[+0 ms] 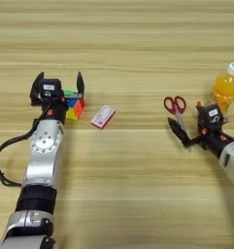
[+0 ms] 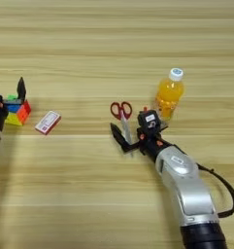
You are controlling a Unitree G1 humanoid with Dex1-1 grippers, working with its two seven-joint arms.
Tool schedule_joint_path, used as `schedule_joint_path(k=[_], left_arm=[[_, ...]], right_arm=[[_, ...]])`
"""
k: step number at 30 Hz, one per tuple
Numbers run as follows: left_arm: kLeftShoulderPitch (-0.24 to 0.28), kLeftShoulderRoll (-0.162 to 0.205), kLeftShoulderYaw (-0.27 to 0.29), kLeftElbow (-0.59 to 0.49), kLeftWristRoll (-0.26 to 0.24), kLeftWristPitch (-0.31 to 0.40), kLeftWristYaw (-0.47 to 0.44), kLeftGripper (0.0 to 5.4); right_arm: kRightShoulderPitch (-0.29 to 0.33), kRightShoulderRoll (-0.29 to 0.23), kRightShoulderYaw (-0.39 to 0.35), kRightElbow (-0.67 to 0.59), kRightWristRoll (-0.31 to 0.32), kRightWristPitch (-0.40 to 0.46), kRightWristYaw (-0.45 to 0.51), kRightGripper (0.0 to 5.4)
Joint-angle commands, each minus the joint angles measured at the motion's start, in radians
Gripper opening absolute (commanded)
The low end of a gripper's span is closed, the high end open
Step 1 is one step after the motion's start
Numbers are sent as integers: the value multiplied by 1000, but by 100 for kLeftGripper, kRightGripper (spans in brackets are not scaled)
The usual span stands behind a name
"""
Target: Move the objects on the table
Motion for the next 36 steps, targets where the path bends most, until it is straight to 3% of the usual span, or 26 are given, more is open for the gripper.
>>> schedule_joint_path(k=[1,8,16,36], left_arm=[[3,0,-2,4,9,7,1,540],[5,-2,-2,0,10,9,1,540],[4,-3,-4,3,10,8,-1,540],[1,-6,-5,4,11,9,2,540]], right_arm=[[-45,31,8,72,-7,-18,-14,536],[-89,51,10,199,-22,-43,-19,536],[-87,59,26,225,-54,-41,-35,536],[-84,124,50,267,0,47,17,536]])
